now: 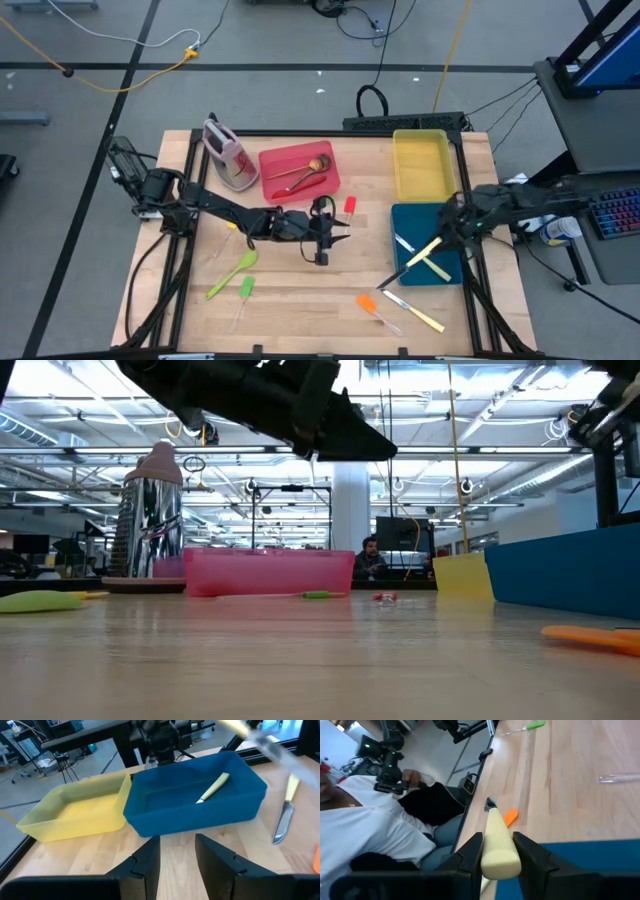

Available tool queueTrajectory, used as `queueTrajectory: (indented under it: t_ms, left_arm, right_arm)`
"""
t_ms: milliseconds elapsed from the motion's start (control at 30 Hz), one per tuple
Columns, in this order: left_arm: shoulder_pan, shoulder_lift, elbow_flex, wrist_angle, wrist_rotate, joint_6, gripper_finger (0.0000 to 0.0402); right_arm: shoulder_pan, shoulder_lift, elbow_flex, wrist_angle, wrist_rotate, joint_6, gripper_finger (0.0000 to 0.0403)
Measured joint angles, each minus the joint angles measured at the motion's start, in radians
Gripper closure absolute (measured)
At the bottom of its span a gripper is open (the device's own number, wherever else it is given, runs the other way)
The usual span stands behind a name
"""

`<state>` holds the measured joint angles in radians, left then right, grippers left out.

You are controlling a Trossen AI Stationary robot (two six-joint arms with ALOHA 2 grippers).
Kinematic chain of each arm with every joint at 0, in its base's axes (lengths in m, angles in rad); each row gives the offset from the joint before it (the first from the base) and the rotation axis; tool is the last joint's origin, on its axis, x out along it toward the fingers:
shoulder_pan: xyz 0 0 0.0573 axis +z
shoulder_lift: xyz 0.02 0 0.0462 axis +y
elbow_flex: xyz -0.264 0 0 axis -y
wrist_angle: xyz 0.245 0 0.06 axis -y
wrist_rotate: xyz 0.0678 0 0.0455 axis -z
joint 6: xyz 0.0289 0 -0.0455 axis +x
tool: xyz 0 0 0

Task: Pick & Place Kitchen Items
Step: Put the left yellow knife into the blue bin

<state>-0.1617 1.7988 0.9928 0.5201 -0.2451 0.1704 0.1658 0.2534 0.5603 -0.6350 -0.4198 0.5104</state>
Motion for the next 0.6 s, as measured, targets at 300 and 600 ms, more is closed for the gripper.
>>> queueTrajectory:
  t_ms: [300,600]
  left_arm:
    - [0.016,0.0,0.0,0.001,0.0,-0.006,0.0275]
    - [0.017,0.0,0.0,0.002,0.0,-0.025,0.0275]
  right_arm:
    - [0.0,-0.001,0.324,-0.526,0.025,0.057,0.0321]
    - [0.0,0.015,0.264,-0.695,0.231,0.144,0.0319]
